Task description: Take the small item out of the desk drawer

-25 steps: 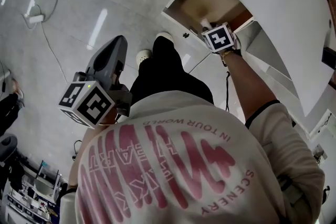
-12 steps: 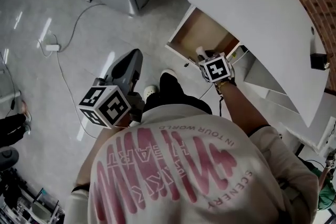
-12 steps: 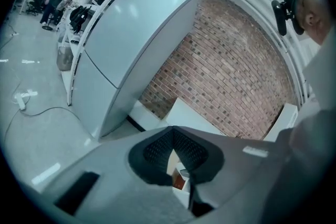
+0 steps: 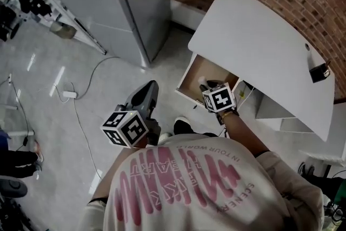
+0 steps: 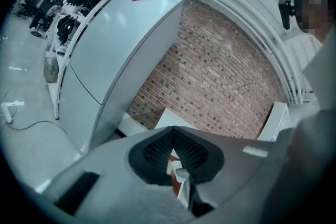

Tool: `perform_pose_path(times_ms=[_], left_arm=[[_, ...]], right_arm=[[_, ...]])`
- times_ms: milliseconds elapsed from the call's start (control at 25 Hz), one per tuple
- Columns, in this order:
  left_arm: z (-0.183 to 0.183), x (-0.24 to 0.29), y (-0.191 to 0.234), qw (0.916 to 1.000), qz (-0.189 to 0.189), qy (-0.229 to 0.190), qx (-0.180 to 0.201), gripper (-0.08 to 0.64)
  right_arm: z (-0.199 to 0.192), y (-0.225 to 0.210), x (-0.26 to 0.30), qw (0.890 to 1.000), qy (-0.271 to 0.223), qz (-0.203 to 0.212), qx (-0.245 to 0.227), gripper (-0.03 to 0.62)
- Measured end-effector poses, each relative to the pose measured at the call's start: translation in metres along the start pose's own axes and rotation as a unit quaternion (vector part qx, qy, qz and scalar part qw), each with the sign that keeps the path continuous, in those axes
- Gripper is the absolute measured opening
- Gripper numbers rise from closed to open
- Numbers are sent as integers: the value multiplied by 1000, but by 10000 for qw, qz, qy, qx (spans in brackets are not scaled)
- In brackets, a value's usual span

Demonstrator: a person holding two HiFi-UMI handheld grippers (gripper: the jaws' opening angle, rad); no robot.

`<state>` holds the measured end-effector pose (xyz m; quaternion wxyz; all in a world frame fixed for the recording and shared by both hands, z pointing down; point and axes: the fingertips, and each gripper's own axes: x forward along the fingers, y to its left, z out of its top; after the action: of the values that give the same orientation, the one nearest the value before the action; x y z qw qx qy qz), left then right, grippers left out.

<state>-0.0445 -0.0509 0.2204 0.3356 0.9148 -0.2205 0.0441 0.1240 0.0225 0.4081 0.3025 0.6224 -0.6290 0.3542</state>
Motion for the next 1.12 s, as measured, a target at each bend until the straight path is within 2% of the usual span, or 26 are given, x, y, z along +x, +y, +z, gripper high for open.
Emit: perform_pose_path(times_ms=[320, 440, 560, 640, 920, 1120], left_arm=[[39, -4, -25, 9979, -214, -470, 384, 5], [49, -8, -29, 9969, -214, -571, 490, 5], [61, -12, -28, 9952, -193, -675, 683, 5], [70, -15, -26, 9939, -158, -744, 798, 5], [96, -12, -28, 9901, -172, -959, 1013, 5], [102, -3, -32, 9891, -276, -941, 1095, 5]], right_arm=[[71, 22, -43, 9951, -960, 205, -119, 127], [98, 28, -62, 9899, -1341, 429, 169, 127], [124, 37, -79, 9792, -1738, 804, 669, 127], [141, 45, -91, 9718, -1977, 1012, 794, 127], [192, 57, -137, 9469, -2762, 1400, 872, 130], [212, 57, -162, 9383, -3131, 1311, 656, 132]])
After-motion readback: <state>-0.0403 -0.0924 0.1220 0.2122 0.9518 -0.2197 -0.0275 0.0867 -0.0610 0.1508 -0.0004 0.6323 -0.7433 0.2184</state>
